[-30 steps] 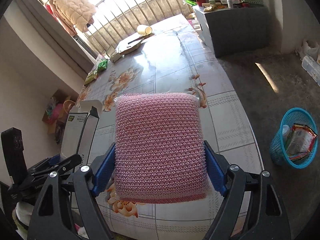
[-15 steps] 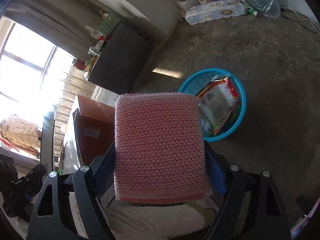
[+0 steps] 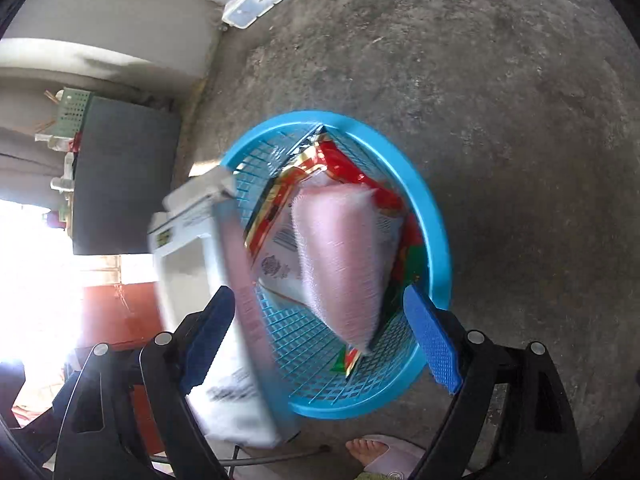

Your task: Collect trash

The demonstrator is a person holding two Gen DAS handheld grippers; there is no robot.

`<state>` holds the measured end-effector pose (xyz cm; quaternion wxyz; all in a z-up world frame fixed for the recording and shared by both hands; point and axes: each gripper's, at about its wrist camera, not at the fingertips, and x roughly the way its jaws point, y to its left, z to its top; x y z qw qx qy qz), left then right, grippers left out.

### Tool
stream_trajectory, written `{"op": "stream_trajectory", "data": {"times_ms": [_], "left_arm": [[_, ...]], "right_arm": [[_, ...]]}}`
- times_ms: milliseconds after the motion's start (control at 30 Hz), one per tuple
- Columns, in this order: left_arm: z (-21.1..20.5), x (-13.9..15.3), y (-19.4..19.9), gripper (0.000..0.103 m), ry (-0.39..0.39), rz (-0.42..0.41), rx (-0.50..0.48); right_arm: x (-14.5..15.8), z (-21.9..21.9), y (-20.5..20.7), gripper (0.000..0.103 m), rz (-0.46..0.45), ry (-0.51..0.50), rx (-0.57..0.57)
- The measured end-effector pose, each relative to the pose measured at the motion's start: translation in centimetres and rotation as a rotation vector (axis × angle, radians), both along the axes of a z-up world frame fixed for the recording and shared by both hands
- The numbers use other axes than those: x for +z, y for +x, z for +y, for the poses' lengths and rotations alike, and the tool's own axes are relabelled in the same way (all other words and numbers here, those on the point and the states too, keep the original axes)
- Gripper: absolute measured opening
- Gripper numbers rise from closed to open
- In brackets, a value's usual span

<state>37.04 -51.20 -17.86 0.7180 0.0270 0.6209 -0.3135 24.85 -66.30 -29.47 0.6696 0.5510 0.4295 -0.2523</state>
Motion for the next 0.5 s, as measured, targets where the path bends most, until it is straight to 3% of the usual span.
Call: {"op": "stream_trajectory", "data": {"times_ms": [100, 200, 333, 500], "left_arm": [[0.3, -0.1, -0.1, 0.087, -0.013, 0.021, -0.001], [1.6, 2.1, -0.4, 0.087, -0.047, -0.007, -0.007], [4.5, 7.7, -1.4, 0.087, -0.096, -0.105, -0.019], [11.0, 16.6, -4.9, 0.087, -0.161, -0.295, -0.044]], "right_arm": [[0.4, -0.5, -0.1, 0.084, -0.008, -0.029, 0.027], [1.8, -1.0, -0.3, 0.084, -0.017, -0.074, 0.04], [5.6, -0.9, -1.4, 0.084, -0.074, -0.125, 0.046], [13.4, 2.1, -3.9, 0.084, -0.176, -0.267, 0.109]]}}
